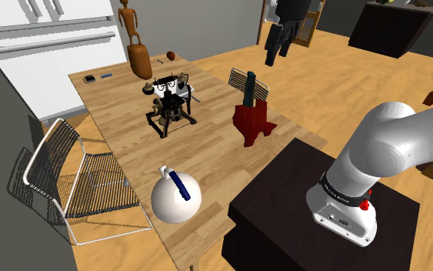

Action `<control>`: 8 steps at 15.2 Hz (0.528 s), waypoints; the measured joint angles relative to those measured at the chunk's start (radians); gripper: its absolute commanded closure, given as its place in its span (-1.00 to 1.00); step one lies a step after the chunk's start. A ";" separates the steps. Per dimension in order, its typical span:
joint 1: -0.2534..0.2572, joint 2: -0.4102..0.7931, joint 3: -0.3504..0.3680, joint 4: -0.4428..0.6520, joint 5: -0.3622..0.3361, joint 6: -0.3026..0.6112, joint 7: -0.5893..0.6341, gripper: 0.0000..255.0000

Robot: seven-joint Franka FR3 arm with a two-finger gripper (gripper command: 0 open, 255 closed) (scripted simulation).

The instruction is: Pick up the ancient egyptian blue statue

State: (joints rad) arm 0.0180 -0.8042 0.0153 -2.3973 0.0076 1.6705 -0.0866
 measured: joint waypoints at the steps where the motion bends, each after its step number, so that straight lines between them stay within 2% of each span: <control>1: 0.000 0.000 0.000 0.000 0.000 0.000 0.000 -1.00; 4: -0.007 -0.009 -0.042 -0.061 -0.020 0.073 -0.054 -1.00; 8: -0.025 0.000 -0.131 -0.149 -0.061 0.210 -0.164 -1.00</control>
State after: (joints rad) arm -0.0074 -0.8045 -0.1161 -2.5459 -0.0537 1.8808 -0.2505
